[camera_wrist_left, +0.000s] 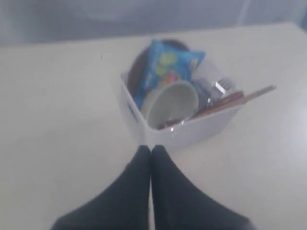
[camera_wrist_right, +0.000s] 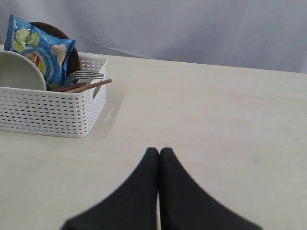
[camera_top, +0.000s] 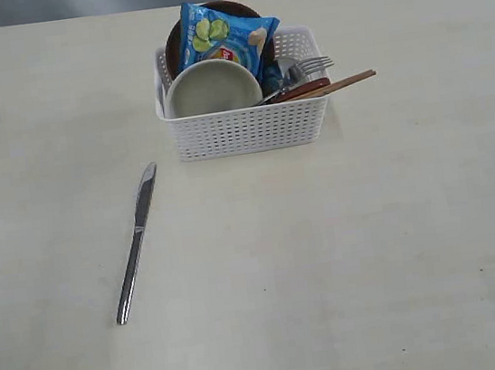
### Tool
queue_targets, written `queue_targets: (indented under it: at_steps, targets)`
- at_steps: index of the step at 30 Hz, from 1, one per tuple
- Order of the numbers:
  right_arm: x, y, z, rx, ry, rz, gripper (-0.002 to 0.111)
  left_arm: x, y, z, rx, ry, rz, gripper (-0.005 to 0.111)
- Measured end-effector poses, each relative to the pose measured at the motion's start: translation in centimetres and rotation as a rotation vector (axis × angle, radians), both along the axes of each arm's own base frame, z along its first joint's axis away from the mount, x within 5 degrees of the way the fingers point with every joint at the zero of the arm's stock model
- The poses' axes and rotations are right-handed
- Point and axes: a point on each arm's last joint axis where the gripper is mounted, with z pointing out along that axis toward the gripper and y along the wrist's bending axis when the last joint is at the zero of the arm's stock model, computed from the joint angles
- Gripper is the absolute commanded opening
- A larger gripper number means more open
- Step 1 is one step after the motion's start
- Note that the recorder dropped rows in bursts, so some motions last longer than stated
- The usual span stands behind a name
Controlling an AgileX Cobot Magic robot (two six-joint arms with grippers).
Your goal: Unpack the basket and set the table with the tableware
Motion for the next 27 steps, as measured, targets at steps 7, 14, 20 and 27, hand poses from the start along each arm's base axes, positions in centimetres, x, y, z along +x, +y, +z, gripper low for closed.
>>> queue_targets:
  at_steps: [7,14,20,27]
  targets:
    - [0.0,0.0,0.1,-0.004,-0.009,0.001,-0.001,-5.1,3.1,3.5,-0.008,-0.341,0.009,0.000]
    - [0.3,-0.1,2.2,0.019,-0.248,-0.010,-0.001,-9.8,5.7,4.8,-0.094,-0.563,0.033,0.000]
    - [0.0,-0.2,4.6,0.058,-0.505,-0.023,-0.001,-12.5,7.1,4.8,-0.145,-0.661,0.045,0.000]
    - [-0.3,-0.3,5.5,0.102,-0.606,-0.031,-0.001,-12.3,7.1,3.7,-0.086,-0.548,0.042,0.000]
